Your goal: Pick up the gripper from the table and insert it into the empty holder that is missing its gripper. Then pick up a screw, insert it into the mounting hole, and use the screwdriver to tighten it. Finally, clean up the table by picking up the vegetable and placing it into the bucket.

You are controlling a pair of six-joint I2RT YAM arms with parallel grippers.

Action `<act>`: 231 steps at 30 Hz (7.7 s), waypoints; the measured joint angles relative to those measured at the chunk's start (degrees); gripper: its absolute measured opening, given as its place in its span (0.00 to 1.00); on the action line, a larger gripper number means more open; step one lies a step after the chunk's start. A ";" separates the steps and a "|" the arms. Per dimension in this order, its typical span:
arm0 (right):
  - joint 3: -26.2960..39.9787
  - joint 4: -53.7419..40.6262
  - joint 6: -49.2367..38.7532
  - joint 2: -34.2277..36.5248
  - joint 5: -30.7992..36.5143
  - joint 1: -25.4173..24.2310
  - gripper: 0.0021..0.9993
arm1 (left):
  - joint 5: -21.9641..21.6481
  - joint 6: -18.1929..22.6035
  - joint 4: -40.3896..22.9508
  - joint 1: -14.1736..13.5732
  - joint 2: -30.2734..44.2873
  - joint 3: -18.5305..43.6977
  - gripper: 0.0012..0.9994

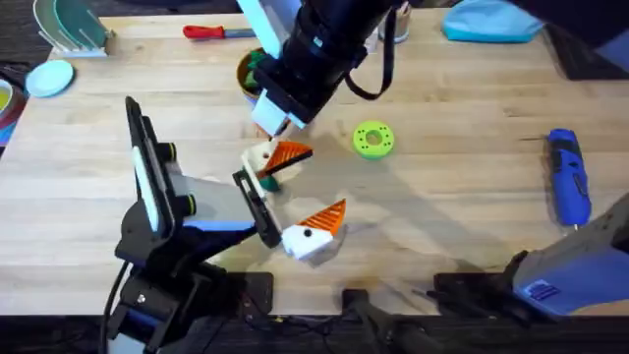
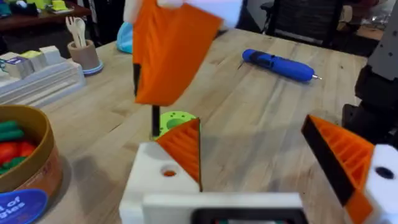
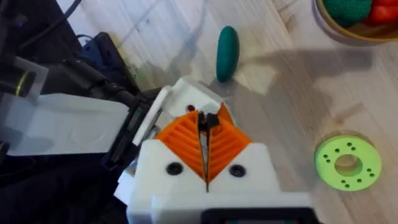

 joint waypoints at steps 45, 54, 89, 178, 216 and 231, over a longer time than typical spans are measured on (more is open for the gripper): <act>-0.30 0.05 -2.56 0.01 1.83 3.45 0.00 | 0.00 0.00 0.00 0.00 0.00 0.00 0.99; -0.49 0.72 -2.57 1.63 2.02 3.45 0.00 | -0.01 -0.12 -0.03 0.00 0.00 0.00 0.99; -0.58 -0.14 -2.58 2.75 2.21 3.49 0.00 | -0.02 -1.02 -0.07 0.02 0.00 0.00 0.99; -0.55 -1.09 -2.47 1.06 11.44 6.99 0.00 | 0.35 -0.25 -0.02 0.02 0.31 0.00 0.99; -0.62 -0.69 -2.54 3.13 9.77 7.17 0.00 | 0.26 -0.52 -0.08 0.02 0.33 0.00 0.99; -0.62 -1.01 -2.54 3.12 8.97 7.37 0.43 | 0.11 -0.64 -0.07 0.02 0.33 0.00 0.99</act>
